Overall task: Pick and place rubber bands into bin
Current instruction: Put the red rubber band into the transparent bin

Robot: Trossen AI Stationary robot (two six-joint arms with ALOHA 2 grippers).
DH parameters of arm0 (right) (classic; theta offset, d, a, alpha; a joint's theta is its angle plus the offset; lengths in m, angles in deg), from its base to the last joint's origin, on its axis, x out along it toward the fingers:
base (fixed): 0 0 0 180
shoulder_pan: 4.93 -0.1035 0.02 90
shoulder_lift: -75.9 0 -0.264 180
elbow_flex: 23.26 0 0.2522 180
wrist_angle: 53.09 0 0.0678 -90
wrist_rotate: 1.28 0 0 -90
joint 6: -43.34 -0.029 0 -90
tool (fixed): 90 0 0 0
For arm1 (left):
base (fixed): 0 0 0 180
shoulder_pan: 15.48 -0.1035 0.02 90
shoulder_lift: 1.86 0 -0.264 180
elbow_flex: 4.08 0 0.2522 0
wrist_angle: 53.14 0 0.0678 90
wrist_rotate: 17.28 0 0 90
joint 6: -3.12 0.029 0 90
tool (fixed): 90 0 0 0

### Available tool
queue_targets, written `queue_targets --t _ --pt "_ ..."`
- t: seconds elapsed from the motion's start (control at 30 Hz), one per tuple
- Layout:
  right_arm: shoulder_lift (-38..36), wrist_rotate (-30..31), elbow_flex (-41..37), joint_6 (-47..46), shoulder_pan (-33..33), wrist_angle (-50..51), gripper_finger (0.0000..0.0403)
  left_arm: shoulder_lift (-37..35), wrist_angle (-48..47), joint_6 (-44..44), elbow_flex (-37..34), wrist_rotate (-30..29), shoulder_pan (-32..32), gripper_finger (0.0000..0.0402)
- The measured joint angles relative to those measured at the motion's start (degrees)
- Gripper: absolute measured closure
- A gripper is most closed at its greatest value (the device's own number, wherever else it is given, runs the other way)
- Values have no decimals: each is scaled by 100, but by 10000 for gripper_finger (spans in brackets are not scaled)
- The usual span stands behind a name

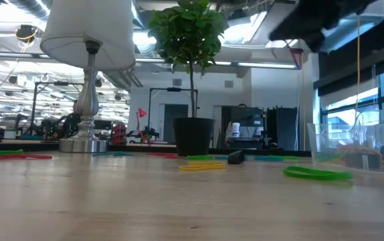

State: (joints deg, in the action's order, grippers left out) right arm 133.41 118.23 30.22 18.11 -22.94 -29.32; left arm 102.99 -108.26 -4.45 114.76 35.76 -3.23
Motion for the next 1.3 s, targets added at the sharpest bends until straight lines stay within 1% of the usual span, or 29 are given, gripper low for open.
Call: queue_targets --t 0.07,0.13,0.2,0.27,0.37,0.43,0.5,0.6,0.7,0.8,0.93,1.03,1.1,1.2,1.3 --pt "-289 20 10 -583 3 731 400 -109 -458 -210 0 11 -4 310" --pt "-470 1 104 -1171 1 1699 401 -216 -926 -331 0 45 -13 319" --pt "-494 -55 346 -1795 1 2793 401 -279 -1332 -448 0 47 -5 331" --pt "-425 -170 600 -2407 9 3905 401 -315 -1545 -535 -103 63 2 345" --pt "-223 -569 879 -3155 98 5056 401 -329 -1734 -534 -409 238 2 378" --pt "-97 -908 907 -3485 161 5475 402 -343 -1700 -513 -671 388 -23 394" --pt "29 -1183 827 -3672 204 5602 402 -370 -1677 -521 -961 476 -47 397" --pt "241 -1438 651 -3854 217 5566 402 -491 -1487 -523 -1473 622 -84 400" --pt "431 -1604 411 -3906 217 5396 403 -754 -978 -470 -2077 878 -138 399" --pt "600 -1808 191 -3992 217 5069 403 -1253 -191 -318 -2853 1158 -223 400" --pt "762 -1910 -59 -4240 215 4698 400 -2138 595 -277 -3901 1391 -418 399" --pt "838 -1875 -74 -4269 224 4717 383 -2801 926 -278 -4547 1473 -553 400" --pt "841 -1869 -74 -4330 275 4715 365 -3176 1100 -282 -4850 1583 -633 399" --pt "834 -1887 -74 -4544 355 4741 333 -3626 1123 -386 -5155 1678 -741 400" --pt "816 -2236 -73 -4653 400 4729 298 -3954 1093 -414 -5337 1770 -809 400"
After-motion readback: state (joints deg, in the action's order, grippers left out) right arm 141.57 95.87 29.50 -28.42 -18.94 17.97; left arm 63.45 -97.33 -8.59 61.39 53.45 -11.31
